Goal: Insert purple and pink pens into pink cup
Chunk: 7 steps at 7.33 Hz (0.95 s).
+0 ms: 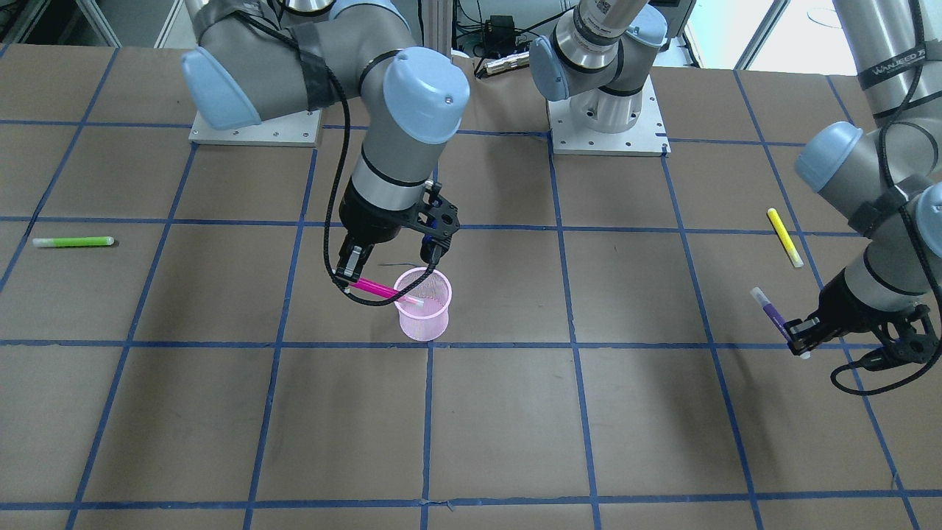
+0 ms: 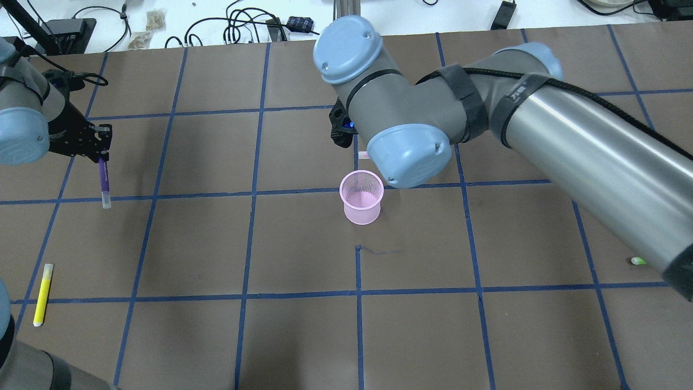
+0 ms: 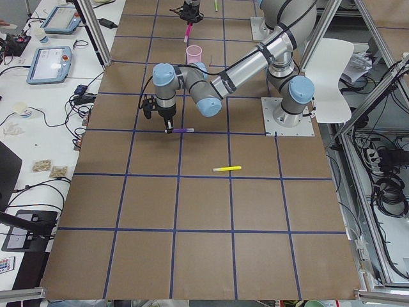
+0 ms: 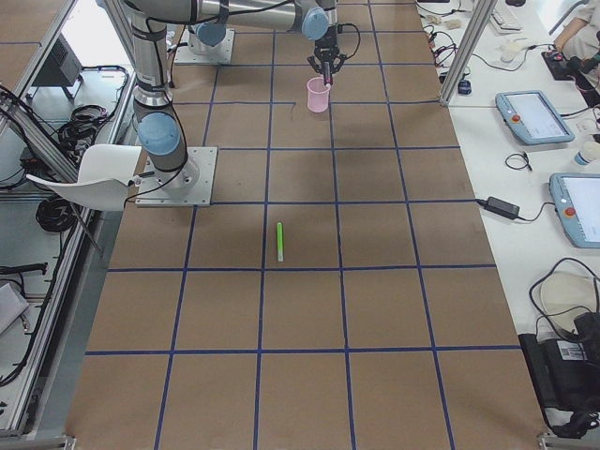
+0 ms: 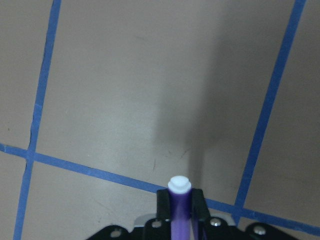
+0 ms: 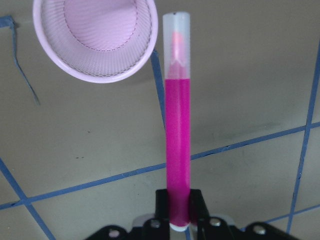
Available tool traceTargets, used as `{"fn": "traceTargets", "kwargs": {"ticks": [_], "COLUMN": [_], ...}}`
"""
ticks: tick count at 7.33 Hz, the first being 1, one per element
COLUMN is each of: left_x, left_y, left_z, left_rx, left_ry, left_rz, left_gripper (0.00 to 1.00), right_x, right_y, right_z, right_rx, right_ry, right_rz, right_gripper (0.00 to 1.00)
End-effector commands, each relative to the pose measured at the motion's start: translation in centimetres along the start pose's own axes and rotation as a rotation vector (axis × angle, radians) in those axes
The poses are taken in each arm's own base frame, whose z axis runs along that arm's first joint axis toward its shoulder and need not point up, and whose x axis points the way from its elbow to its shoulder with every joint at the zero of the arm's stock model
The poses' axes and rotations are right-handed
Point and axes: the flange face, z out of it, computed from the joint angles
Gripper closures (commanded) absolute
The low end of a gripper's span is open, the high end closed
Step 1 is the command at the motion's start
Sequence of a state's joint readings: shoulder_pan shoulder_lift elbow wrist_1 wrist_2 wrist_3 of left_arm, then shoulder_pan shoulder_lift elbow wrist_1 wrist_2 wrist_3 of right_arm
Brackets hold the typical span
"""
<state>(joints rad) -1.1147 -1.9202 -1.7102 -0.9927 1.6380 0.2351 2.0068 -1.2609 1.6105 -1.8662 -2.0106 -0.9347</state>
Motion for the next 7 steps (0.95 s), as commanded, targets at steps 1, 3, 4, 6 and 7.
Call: {"fn": "traceTargets", "kwargs": {"ticks": [1, 3, 4, 6, 7], "left_x": [1.0, 1.2, 1.6, 1.7, 1.6], "left_y": [0.0, 0.0, 0.0, 0.0, 0.0], "left_z": [-1.8, -2.4, -2.6, -2.4, -2.4], "left_rx": [0.031, 0.045, 0.048, 0.045, 0.045], "left_ry": [-0.004, -0.002, -0.002, -0.002, -0.002], "left_rz": [0.015, 0.020, 0.026, 0.028, 0.029], "left_gripper": [1.00, 1.00, 1.00, 1.00, 1.00], "right_x": [-1.9, -3.1, -3.5, -3.8, -3.8], "right_y": [-2.1, -3.3, -4.1, -4.8, -5.1], "right_z": [0.7, 1.4, 1.9, 2.5, 2.8], "right_rx": [-0.066, -0.115, -0.121, -0.125, -0.122], "right_ry": [0.019, 0.009, 0.006, 0.000, -0.008], "right_rz": [-0.048, -0.096, -0.110, -0.119, -0.121], "right_gripper": [0.98, 0.96, 0.95, 0.85, 0.56]}}
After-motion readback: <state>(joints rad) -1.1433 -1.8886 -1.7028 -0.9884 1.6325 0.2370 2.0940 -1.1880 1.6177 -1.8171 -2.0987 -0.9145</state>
